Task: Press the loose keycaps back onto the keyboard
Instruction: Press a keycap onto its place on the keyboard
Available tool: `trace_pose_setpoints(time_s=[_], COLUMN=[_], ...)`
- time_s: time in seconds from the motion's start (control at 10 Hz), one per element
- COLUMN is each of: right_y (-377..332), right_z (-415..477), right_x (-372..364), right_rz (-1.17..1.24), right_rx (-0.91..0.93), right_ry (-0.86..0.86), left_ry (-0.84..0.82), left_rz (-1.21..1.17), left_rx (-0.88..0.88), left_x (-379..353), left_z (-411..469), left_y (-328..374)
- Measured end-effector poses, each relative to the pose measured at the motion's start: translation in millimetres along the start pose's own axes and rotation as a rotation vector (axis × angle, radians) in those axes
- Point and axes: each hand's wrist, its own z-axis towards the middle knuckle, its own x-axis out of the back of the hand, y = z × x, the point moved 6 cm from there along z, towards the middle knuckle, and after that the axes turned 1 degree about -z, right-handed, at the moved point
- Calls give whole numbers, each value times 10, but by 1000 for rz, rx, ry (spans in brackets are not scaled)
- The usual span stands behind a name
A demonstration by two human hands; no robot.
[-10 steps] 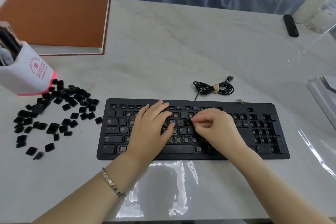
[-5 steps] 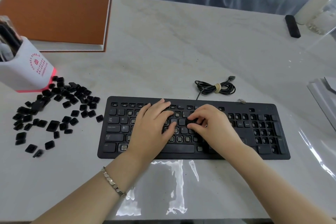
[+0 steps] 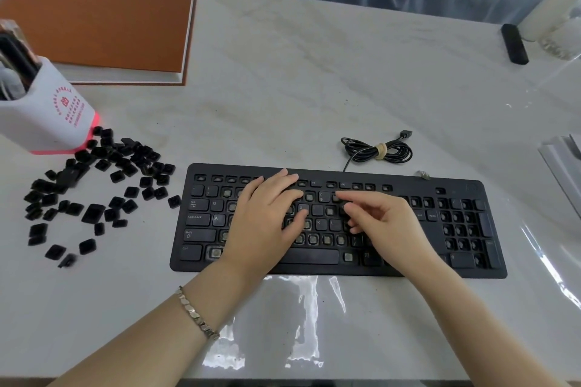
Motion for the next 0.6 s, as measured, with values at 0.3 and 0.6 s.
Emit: trace_pose_setpoints(time_s=[0.3, 0.6], right_y=[-49, -11], right_z=[14, 61], right_x=[-1, -78], right_rz=[-257, -407], right_rx=[95, 130], right_ry=[15, 41], left_ry=[-5, -13], left_rz=[-14, -1], left_rx=[12, 18], left_x=[6, 0], left_z=[11, 23], left_y=[-11, -6])
